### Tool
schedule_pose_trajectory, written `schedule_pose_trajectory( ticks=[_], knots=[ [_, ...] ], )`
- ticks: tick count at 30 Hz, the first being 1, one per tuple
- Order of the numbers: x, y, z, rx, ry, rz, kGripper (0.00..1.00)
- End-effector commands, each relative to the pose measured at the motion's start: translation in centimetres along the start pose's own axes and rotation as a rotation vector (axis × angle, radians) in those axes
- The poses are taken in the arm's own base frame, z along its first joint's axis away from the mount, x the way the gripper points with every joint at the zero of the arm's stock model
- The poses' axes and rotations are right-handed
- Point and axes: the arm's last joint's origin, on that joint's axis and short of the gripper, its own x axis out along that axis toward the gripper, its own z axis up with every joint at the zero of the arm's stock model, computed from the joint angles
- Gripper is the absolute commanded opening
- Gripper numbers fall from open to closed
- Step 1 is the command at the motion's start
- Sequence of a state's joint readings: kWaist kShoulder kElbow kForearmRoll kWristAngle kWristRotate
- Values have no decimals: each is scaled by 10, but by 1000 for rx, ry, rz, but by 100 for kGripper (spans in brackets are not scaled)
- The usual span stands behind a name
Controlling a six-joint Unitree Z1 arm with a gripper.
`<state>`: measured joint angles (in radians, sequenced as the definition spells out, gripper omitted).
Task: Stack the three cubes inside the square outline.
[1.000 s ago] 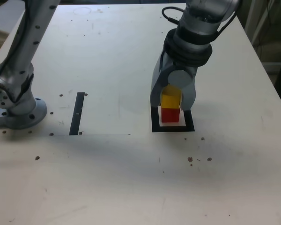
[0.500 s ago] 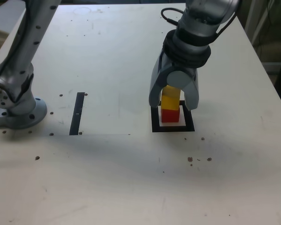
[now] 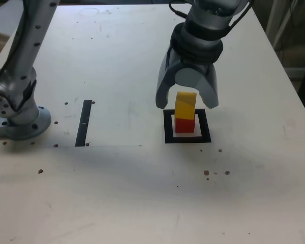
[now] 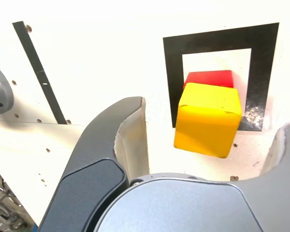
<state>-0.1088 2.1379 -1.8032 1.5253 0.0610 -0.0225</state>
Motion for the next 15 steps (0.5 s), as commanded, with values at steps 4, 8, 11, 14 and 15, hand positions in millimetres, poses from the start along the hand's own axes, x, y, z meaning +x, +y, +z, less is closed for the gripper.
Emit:
schedule_pose_trajectory(
  ticks=[4,8,11,14,15],
  knots=[
    [-11,20,-25,-16,8,25,100],
    [-18,48,-39,-26,-27,24,99],
    [-17,74,-44,-30,-40,23,99],
    [-13,100,-47,-37,-41,30,99],
    [-12,108,-48,-42,-42,34,99]
  ],
)
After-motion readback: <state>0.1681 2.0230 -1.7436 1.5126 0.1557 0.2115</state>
